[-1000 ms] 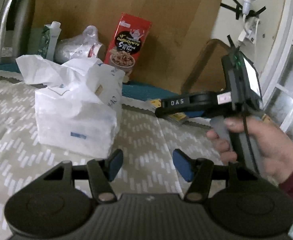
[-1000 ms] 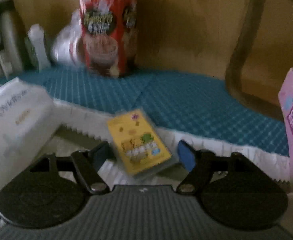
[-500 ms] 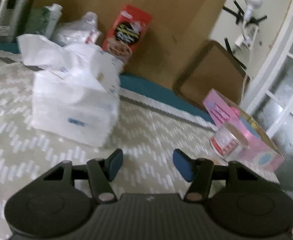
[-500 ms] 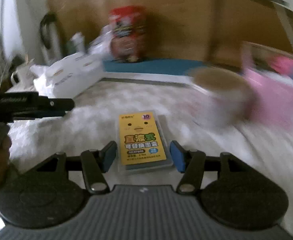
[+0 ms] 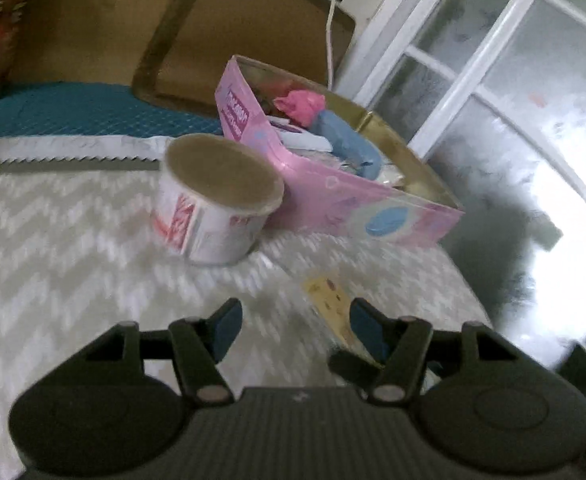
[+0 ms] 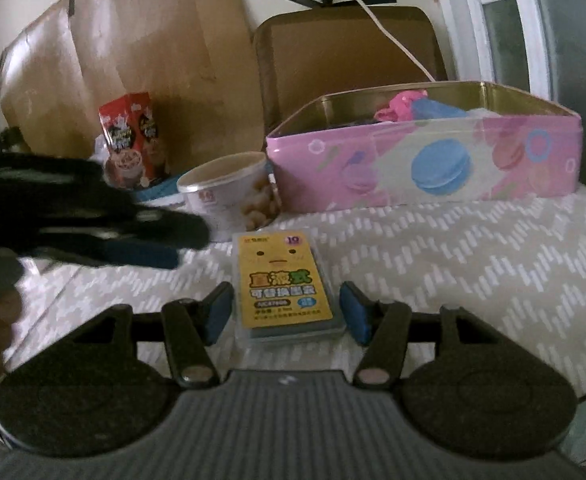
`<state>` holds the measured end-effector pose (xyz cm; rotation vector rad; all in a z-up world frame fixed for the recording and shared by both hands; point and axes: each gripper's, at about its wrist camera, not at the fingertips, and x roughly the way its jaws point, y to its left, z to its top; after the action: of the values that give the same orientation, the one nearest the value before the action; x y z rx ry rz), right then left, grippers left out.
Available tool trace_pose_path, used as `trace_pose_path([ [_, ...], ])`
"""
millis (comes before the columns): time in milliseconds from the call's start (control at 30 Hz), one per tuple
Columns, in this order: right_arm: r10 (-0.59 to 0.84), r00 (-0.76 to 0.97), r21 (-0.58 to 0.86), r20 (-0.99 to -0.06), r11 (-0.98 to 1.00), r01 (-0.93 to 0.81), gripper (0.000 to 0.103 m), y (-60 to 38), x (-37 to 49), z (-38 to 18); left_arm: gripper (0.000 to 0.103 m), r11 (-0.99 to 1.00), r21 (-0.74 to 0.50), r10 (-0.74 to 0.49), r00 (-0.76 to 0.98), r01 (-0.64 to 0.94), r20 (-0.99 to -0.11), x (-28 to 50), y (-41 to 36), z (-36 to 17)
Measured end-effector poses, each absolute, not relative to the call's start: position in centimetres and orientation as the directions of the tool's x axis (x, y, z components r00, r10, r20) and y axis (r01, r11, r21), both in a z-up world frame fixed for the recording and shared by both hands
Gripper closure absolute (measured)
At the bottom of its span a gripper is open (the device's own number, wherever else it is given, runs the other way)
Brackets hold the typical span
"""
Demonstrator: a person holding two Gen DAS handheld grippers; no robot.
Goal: Organize soft objects
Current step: 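Grasp the yellow card pack with the right gripper, then pass the yellow card pack from the right gripper to the left gripper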
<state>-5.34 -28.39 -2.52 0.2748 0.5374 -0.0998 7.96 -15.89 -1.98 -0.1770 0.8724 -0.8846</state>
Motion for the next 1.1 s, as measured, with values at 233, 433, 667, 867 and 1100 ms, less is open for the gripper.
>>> trace_pose_path([
  [233,-0.033,0.859,0.207,-0.51,0.965,0.16,0.042,-30.0,-5.3,-2.6,0.046,0.732,-0.462,-0.666,0.381,0.501,-0.641,11.9,-19.9,-3.8],
  [433,0.016,0.865,0.216,-0.501,0.971,0.107,0.042,-29.5,-2.8,-2.5,0.046,0.834,-0.421,-0.552,0.544,0.357,-0.632,13.1,-18.5,-4.1],
  [667,0.028,0.884,0.235,-0.466,0.968,0.093,0.044,-28.8,-4.0,-1.6,0.044,0.83,-0.472,-0.552,0.565,0.298,-0.613,12.3,-14.7,-3.4],
  [867,0.034,0.875,0.196,-0.482,0.978,0.07,0.087,-27.1,-4.5,-1.3,0.032,0.735,-0.55,-0.678,0.406,0.397,-0.613,10.1,-14.6,-2.6],
  [1100,-0.032,0.879,0.194,-0.477,0.971,0.14,0.044,-28.3,-6.0,-1.7,0.032,0.707,-0.596,-0.706,0.324,0.38,-0.63,9.6,-14.3,-3.1],
])
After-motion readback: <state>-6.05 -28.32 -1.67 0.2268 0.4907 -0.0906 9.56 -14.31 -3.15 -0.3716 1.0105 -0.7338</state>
